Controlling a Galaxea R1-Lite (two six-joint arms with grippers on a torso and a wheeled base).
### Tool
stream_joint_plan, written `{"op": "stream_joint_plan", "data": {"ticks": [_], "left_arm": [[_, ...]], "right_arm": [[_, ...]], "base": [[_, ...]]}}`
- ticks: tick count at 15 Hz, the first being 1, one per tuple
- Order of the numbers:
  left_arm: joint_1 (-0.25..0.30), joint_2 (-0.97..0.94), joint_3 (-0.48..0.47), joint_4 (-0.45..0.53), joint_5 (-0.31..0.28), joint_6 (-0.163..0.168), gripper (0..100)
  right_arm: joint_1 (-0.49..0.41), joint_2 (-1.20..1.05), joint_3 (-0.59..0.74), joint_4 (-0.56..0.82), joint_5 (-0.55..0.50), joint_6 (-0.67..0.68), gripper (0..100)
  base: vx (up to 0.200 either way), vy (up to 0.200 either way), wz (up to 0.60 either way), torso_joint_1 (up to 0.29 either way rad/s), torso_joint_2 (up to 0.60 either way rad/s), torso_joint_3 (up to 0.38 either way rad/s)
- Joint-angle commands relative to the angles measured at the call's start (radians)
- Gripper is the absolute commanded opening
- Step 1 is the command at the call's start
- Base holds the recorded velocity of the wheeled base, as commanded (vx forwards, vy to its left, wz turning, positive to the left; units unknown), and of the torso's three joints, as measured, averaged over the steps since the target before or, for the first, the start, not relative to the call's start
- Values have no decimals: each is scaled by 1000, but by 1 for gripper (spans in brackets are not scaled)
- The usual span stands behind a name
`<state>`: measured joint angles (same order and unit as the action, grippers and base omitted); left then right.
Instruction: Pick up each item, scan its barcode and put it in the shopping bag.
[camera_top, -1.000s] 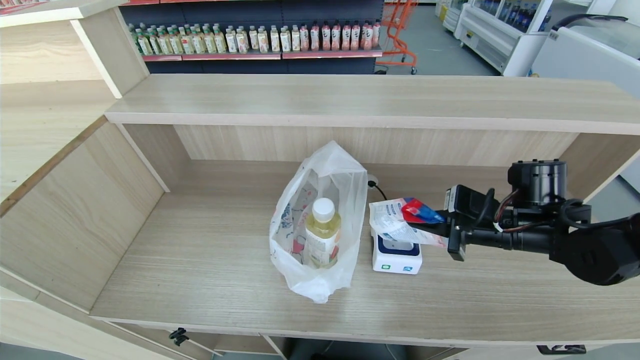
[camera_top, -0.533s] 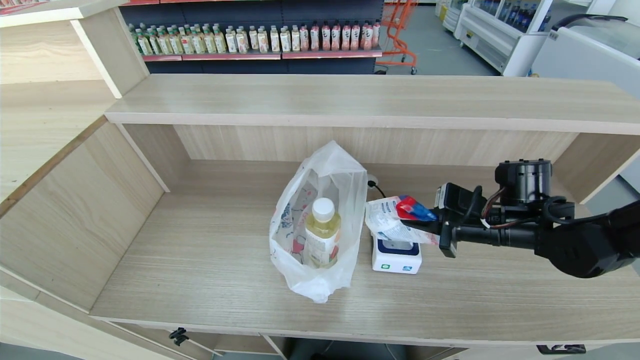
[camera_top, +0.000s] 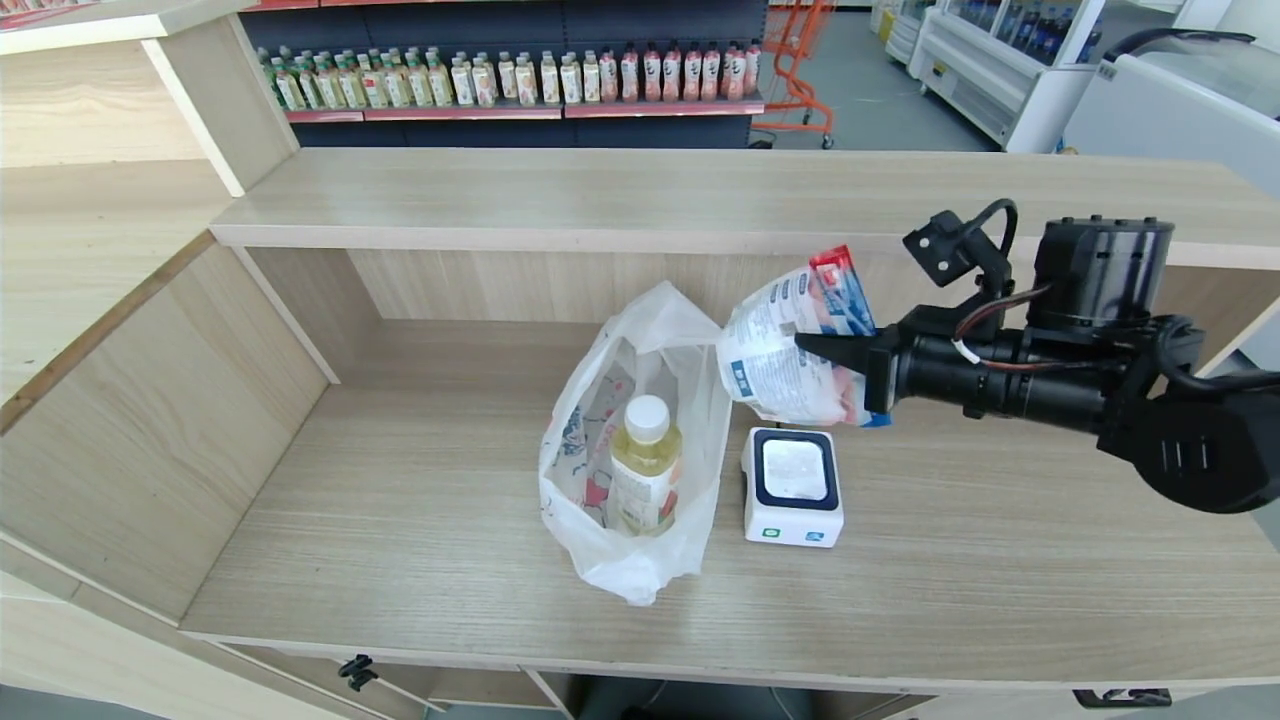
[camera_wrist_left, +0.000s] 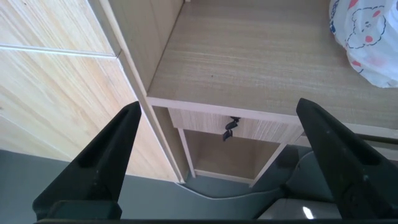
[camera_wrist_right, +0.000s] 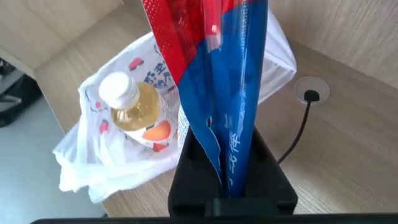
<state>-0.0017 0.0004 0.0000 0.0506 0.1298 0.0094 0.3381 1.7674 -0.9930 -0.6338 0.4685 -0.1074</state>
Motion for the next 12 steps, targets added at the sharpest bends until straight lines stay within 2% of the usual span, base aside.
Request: {"op": "stream_joint_plan", "data": {"ticks": [1,2,4,7,12], "left_arm": [[0,0,0,0,1,0,100],[0,0,0,0,1,0,100],[0,0,0,0,1,0,100],[0,0,0,0,1,0,100],[0,1,0,0,1,0,100]], "right_arm": [[21,102,-113,16,-47,124,0],[35,161,-174,49,-60,193,0],[58,228,-234,51,-60,241,0],[104,366,-368,49,-57,241,0],[160,492,-450,39,-65,212,0]], "base": [[0,0,0,0,0,0],[0,0,0,0,0,0],[0,0,0,0,0,0],[0,0,0,0,0,0],[0,0,0,0,0,0]]}}
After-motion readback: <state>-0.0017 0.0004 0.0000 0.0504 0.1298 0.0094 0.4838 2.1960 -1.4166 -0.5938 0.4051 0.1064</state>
